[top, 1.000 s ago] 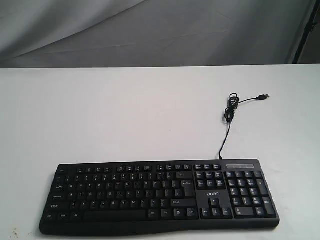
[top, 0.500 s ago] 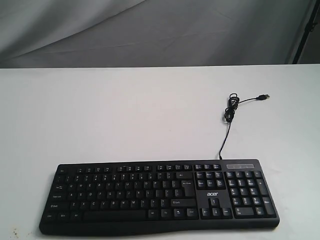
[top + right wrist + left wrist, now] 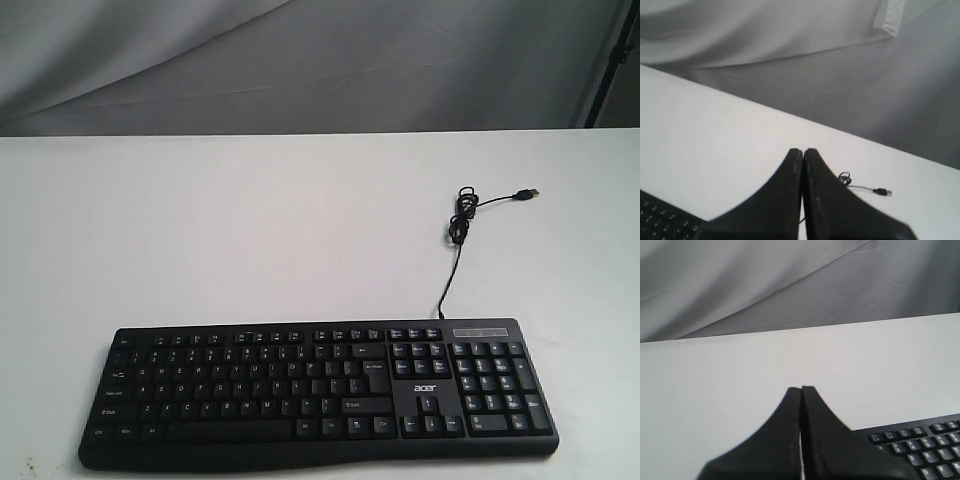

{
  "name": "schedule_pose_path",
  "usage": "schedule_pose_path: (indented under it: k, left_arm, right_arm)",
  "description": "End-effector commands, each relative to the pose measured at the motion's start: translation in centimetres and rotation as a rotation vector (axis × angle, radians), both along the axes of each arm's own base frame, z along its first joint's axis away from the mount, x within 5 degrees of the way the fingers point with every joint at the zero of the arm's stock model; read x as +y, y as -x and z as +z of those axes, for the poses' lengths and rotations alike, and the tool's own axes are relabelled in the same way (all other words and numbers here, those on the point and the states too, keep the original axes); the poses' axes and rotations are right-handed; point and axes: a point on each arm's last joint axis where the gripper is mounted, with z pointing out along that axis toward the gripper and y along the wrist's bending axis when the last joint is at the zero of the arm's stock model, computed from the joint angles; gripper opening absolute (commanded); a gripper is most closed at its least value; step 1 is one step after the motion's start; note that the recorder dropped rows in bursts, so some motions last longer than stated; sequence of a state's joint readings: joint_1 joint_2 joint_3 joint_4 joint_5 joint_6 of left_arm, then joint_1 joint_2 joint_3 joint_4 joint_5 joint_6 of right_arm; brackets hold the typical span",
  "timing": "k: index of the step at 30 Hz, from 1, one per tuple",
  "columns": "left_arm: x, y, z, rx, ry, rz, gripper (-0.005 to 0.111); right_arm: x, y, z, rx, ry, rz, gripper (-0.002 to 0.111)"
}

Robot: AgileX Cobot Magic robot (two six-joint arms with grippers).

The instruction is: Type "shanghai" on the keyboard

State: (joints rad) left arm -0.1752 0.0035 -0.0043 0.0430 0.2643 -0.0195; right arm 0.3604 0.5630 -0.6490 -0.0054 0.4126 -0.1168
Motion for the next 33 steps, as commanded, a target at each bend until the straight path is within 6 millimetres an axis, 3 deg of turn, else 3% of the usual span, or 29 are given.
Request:
schedule_pose_path:
  k: [1,4,6,12,15,18,23,26,33]
  left_arm:
    - [0.0,0.0,-0.1,-0.002,0.002,-0.003,0.000]
    - [0.0,0.0,-0.1,-0.002,0.002,-0.003,0.000]
    - [0.0,0.0,-0.1,-0.002,0.002,-0.003,0.000]
    - [0.0,0.0,-0.1,-0.002,0.002,-0.003,0.000]
    - [0.0,0.0,-0.1,-0.002,0.002,-0.003,0.000]
    - [0.0,0.0,-0.1,-0.002,0.002,-0.003,0.000]
    - [0.0,0.0,-0.1,-0.002,0.002,-0.003,0.000]
    - [0.0,0.0,-0.1,-0.002,0.002,-0.003,0.000]
    - [0.0,0.0,-0.1,-0.002,0.002,-0.003,0.000]
  right_arm:
    - [2.0,-1.6,-0.9,0.077,0.053,0.100,0.000]
    - [5.5,-2.2,-1.6,0.077,0.070,0.273,0.000]
    - [8.5,-2.4,-3.2,0.186,0.071,0.380,0.000]
    - [14.9,-2.5,-7.7,0.327,0.140,0.553,0.000]
    - [18.6,-3.0,-9.8,0.416,0.058,0.569,0.000]
    - [22.3,-5.3,-11.6,0.467,0.118,0.563,0.000]
    - [28.7,-9.1,-12.1,0.465,0.276,0.621,0.000]
    - [30.0,-9.9,-12.9,0.450,0.298,0.633,0.000]
    - [30.9,-10.5,-15.9,0.446,0.357,0.654,0.000]
